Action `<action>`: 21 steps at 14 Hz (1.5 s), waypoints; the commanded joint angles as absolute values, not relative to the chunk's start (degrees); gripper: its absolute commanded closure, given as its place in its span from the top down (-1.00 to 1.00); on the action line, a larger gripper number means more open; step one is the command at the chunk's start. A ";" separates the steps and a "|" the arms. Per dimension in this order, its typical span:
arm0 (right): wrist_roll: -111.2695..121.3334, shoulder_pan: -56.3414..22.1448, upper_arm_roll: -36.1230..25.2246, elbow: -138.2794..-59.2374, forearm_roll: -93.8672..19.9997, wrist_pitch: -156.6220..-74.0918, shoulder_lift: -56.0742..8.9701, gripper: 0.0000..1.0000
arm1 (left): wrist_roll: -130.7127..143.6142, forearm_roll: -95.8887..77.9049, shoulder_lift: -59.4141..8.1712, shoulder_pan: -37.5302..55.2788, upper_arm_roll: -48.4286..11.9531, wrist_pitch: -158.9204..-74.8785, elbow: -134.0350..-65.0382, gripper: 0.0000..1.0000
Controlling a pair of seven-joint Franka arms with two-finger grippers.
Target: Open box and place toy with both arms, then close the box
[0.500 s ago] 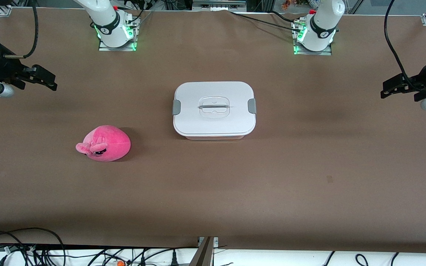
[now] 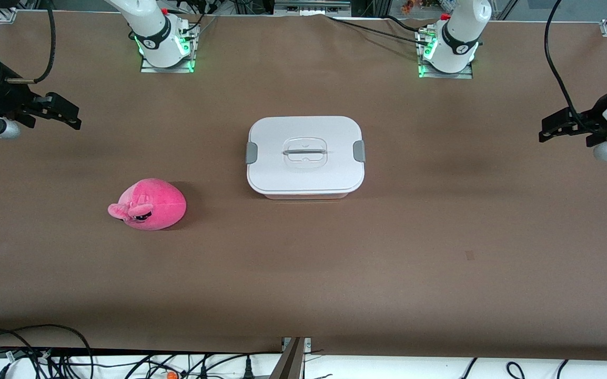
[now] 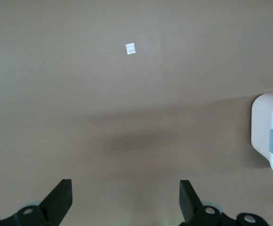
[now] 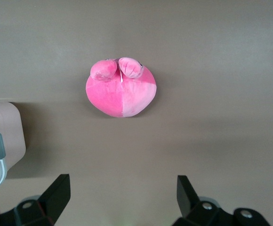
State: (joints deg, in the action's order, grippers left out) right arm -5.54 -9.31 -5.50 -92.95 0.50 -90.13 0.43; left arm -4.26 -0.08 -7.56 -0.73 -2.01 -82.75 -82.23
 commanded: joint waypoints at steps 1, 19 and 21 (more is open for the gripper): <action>-4.75 -9.41 -5.45 -91.67 1.23 -89.82 -0.09 0.99 | -3.95 -1.23 -9.40 2.88 -4.12 -82.26 -80.24 1.00; -4.83 -9.49 -5.45 -91.67 1.23 -89.91 -0.09 0.99 | -16.13 0.79 -29.52 41.48 -4.48 -108.17 -79.54 1.00; -4.83 -9.41 -5.45 -91.67 1.23 -89.83 -0.09 0.99 | -25.97 0.79 -31.98 41.75 -4.48 -111.17 -79.54 1.00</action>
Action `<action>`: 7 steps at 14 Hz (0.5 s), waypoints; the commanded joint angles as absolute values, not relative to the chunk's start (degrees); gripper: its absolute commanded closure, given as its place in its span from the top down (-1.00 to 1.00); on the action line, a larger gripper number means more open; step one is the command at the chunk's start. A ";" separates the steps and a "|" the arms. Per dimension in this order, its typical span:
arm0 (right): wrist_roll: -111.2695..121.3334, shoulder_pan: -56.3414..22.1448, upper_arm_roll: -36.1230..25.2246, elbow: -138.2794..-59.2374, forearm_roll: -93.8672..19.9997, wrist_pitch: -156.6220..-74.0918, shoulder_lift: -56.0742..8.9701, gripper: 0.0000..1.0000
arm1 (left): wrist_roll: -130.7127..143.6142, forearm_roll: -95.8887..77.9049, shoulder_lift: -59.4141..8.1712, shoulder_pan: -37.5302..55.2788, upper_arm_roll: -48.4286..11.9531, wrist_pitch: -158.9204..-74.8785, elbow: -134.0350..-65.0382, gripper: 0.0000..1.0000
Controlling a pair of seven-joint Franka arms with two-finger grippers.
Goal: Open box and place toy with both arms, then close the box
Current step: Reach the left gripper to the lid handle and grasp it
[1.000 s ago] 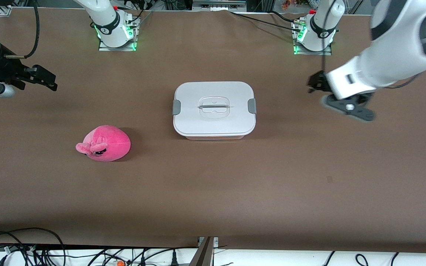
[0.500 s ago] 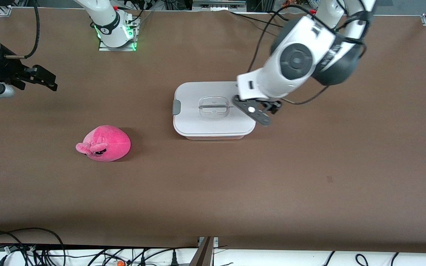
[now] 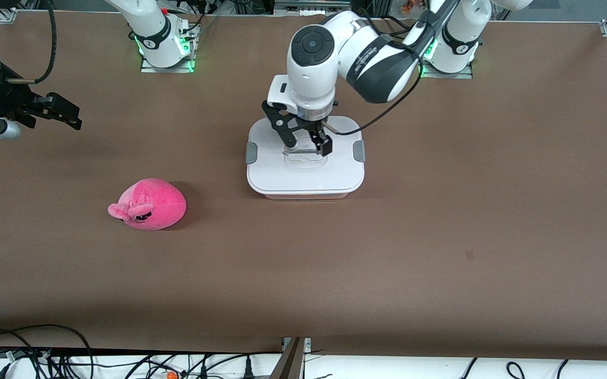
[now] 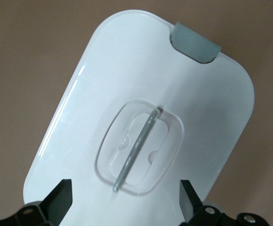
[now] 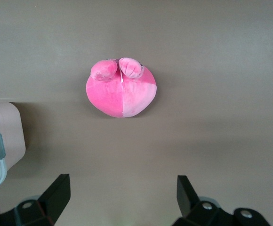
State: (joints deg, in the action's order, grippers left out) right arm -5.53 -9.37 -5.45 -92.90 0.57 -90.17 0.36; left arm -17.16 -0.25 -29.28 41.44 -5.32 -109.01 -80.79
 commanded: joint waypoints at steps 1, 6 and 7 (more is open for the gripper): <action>-4.83 -9.40 -5.45 -91.67 1.23 -89.91 -0.09 0.99 | -28.97 0.88 -32.78 41.92 -4.48 -111.96 -79.63 1.00; -4.83 -9.40 -5.45 -91.76 1.23 -89.83 -0.09 0.99 | -35.07 2.81 -33.40 43.50 -4.48 -112.41 -81.03 1.00; -4.83 -9.40 -5.45 -91.76 1.23 -89.82 -0.09 0.99 | -35.07 2.81 -33.40 43.68 -4.48 -112.41 -81.64 1.00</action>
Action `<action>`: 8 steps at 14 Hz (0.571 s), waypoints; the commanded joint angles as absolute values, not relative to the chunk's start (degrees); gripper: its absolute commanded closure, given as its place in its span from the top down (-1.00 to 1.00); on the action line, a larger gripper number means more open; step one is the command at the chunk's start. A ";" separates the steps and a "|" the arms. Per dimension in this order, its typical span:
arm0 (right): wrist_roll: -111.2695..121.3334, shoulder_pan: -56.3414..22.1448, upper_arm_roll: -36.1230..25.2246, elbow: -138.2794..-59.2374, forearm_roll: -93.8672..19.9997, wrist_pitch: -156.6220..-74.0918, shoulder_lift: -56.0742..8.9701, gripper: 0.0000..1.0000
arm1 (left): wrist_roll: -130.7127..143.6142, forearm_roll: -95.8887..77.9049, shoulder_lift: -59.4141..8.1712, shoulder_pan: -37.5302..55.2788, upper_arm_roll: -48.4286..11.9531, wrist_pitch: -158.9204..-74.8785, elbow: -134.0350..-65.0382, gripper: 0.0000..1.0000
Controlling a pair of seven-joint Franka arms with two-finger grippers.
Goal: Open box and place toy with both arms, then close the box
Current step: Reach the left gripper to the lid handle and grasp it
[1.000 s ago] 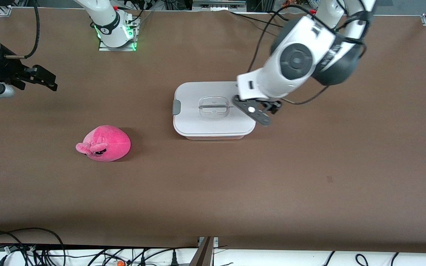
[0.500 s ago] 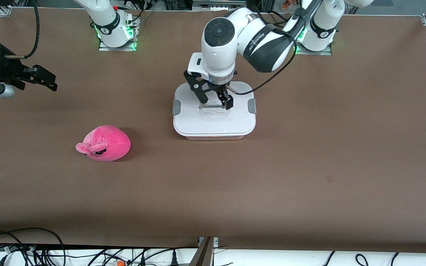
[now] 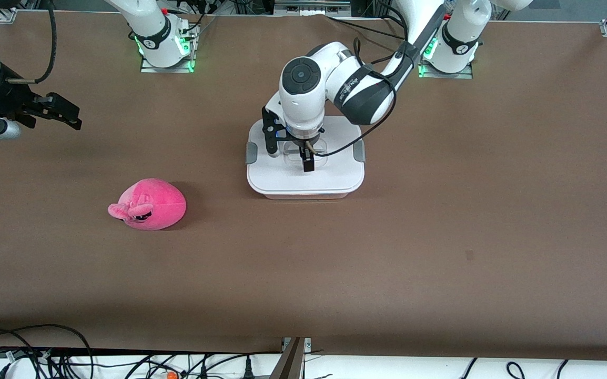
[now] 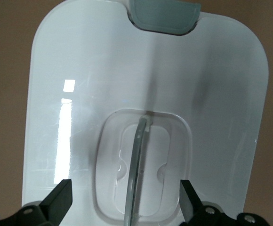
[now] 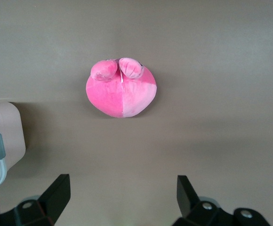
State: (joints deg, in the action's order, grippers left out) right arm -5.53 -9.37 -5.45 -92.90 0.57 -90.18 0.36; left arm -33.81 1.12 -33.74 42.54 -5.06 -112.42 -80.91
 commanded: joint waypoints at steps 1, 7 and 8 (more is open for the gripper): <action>-4.83 -9.40 -5.45 -91.76 1.23 -89.82 -0.09 0.99 | -35.16 2.81 -33.14 43.77 -4.48 -112.41 -81.82 1.00; -4.83 -9.40 -5.45 -91.76 1.23 -89.82 -0.09 0.99 | -37.00 2.81 -32.52 43.86 -4.48 -111.53 -82.18 -1.00; -4.83 -9.40 -5.45 -91.76 1.23 -89.82 -0.09 0.99 | -37.26 2.90 -32.26 44.12 -4.48 -111.45 -82.44 -1.00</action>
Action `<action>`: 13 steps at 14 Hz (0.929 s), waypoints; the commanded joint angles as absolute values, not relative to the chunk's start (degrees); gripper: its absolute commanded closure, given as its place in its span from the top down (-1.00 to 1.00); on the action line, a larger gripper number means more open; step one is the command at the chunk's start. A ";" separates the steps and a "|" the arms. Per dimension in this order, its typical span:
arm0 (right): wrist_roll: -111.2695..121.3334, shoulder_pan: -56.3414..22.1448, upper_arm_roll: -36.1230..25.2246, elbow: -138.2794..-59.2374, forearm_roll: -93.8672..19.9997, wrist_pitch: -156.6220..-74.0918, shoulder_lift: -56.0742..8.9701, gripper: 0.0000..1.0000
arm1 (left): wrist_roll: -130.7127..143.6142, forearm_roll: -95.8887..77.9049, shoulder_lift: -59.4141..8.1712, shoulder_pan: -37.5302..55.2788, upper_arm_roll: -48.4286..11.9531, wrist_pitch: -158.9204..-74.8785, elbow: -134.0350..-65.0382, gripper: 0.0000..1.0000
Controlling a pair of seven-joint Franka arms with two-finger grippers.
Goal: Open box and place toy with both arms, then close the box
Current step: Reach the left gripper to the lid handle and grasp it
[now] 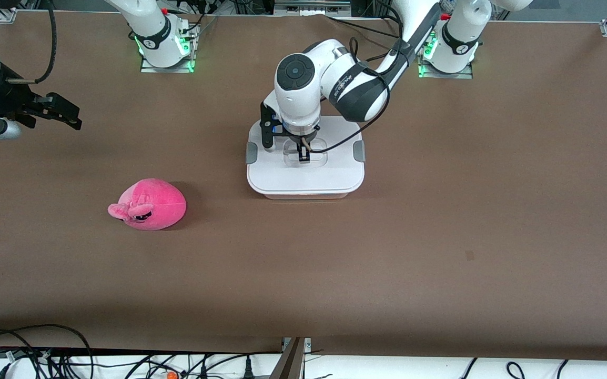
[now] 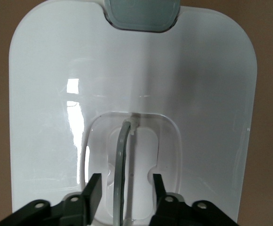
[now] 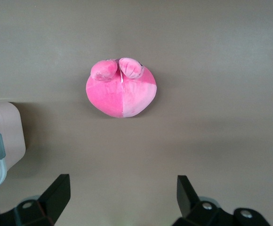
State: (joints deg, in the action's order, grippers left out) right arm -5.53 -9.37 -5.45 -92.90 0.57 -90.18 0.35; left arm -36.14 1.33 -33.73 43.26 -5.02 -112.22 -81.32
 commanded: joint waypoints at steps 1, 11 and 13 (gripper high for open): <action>-4.83 -9.40 -5.45 -91.76 1.14 -89.82 -0.09 0.99 | -37.27 2.90 -31.82 44.21 -4.48 -111.45 -82.79 -1.00; -5.27 -9.49 -5.28 -91.58 1.14 -90.00 -0.09 0.99 | -38.23 2.90 -29.45 44.21 -4.48 -108.20 -82.26 -1.00; -4.84 -9.32 -5.36 -91.84 1.14 -90.26 -0.18 0.99 | -38.41 2.90 -28.92 43.86 -4.48 -106.79 -81.91 -1.00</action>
State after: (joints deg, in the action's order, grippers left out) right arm -5.53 -9.36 -5.45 -92.90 0.57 -90.41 0.34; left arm -37.51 1.39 -31.25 43.76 -4.85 -109.40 -81.21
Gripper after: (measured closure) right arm 0.000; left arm 0.930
